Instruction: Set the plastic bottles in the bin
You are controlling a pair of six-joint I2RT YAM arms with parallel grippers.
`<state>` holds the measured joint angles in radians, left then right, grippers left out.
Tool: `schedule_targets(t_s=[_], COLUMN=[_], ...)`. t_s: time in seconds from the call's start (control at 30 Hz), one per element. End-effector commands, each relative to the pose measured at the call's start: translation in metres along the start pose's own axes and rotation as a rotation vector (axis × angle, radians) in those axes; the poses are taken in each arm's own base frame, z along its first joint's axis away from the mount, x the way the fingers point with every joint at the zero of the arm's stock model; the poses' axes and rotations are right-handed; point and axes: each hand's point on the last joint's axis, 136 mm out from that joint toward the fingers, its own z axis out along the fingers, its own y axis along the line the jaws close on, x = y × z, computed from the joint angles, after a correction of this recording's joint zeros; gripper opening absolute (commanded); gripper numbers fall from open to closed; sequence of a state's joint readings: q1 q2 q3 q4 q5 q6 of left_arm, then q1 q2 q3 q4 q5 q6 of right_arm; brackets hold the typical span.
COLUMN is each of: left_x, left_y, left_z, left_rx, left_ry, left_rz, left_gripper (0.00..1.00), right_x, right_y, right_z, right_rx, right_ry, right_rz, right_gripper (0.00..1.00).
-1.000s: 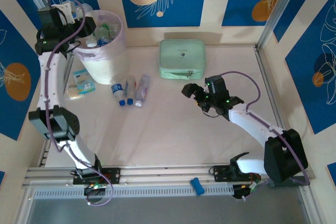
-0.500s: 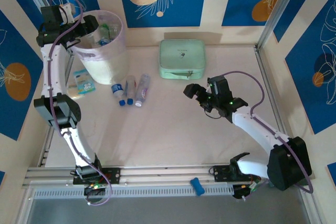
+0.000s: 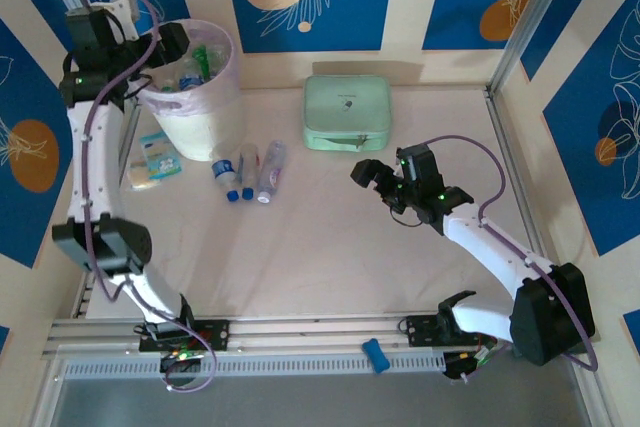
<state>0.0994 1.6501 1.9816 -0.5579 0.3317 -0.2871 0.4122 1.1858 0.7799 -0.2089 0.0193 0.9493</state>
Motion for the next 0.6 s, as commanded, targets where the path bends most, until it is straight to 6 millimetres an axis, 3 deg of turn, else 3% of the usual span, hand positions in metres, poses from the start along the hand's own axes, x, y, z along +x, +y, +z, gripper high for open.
schedule_targets(t_s=[0.0, 0.1, 0.27, 0.57], left_x=[-0.007, 0.016, 0.074, 0.187], left_y=[-0.032, -0.054, -0.087, -0.107], left_z=[-0.024, -0.037, -0.044, -0.033], left_rx=[0.044, 0.091, 0.152, 0.167], left_ry=[-0.122, -0.152, -0.108, 0.082], left_rz=[0.036, 0.021, 0.031, 0.039], left_gripper=[1.00, 1.00, 1.00, 1.00], right_x=[-0.001, 0.001, 0.003, 0.009], right_y=[0.007, 0.009, 0.013, 0.018], right_z=[0.000, 0.002, 0.009, 0.025], right_rx=[-0.016, -0.017, -0.020, -0.017], right_ry=[-0.003, 0.008, 0.026, 0.070], right_rz=[-0.016, -0.024, -0.029, -0.032], right_gripper=[0.99, 0.99, 0.99, 0.99])
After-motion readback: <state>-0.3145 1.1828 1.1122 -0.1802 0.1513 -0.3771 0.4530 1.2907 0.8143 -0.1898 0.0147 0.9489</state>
